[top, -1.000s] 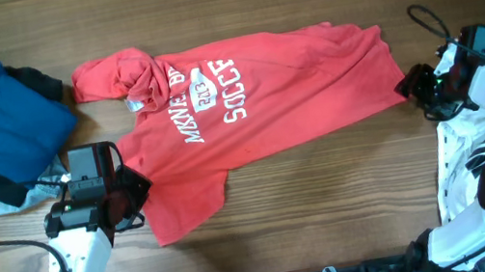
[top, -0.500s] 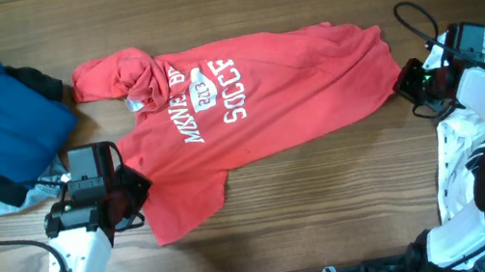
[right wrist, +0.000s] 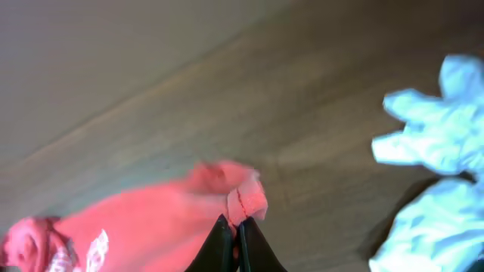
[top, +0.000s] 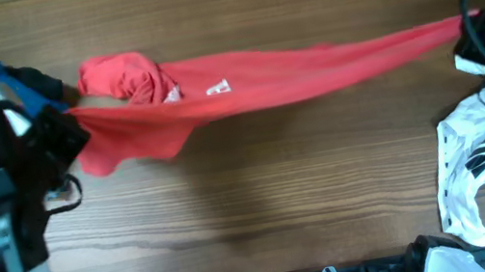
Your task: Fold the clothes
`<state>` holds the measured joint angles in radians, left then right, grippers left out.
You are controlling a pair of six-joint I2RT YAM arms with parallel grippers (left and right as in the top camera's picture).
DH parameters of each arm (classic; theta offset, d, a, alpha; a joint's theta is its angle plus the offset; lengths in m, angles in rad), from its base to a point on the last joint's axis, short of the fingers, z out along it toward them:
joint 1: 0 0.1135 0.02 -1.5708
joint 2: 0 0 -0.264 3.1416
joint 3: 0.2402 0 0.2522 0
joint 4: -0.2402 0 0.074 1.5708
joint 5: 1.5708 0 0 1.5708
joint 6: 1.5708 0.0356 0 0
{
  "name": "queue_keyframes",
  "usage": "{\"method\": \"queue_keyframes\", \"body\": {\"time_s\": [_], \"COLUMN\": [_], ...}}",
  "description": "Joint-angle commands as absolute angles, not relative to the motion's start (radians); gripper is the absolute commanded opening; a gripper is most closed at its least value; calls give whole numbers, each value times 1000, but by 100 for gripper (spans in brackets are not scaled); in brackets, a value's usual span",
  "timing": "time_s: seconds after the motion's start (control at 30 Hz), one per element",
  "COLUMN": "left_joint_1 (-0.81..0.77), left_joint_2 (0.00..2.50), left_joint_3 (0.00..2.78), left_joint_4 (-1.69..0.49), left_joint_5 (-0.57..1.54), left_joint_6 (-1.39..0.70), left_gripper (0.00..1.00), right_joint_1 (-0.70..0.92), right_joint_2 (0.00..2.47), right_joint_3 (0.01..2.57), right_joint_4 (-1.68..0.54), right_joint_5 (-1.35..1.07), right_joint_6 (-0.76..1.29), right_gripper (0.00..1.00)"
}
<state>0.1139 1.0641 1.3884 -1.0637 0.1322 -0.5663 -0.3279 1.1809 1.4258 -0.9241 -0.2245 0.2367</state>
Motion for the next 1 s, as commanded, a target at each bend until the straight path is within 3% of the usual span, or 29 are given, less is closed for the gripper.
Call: {"method": "queue_keyframes", "body": {"time_s": [0.0,0.2,0.3,0.47,0.57,0.7,0.97], "left_joint_1": [161,180,179,178,136,125,125], "left_joint_2": [1047,1010,1028,1186,1385,1540,1580], "left_joint_3": [1587,1850,1855,1855,1855,1855,1855], "left_joint_4": [-1092,-1042,-1015,-1019,-1069,-1143,-1200], "left_joint_5": [149,148,160,326,333,320,150], "left_joint_6": [-475,-475,-478,-478,-467,-395,-396], "left_gripper": [4,4,4,4,4,4,4], "right_joint_1": [-327,-327,-327,-327,-324,-308,-47], "right_joint_2": [1100,1107,1137,1349,1580,1702,1705], "right_joint_3": [1639,1951,1965,1964,1964,1942,1837], "right_joint_4": [-926,-921,-925,-1050,-1175,-1360,-1414], "right_joint_5": [-130,10,5,-88,-203,-271,-271], "right_joint_6": [239,261,235,182,130,29,-92], "right_gripper": [4,4,4,4,4,4,9]}}
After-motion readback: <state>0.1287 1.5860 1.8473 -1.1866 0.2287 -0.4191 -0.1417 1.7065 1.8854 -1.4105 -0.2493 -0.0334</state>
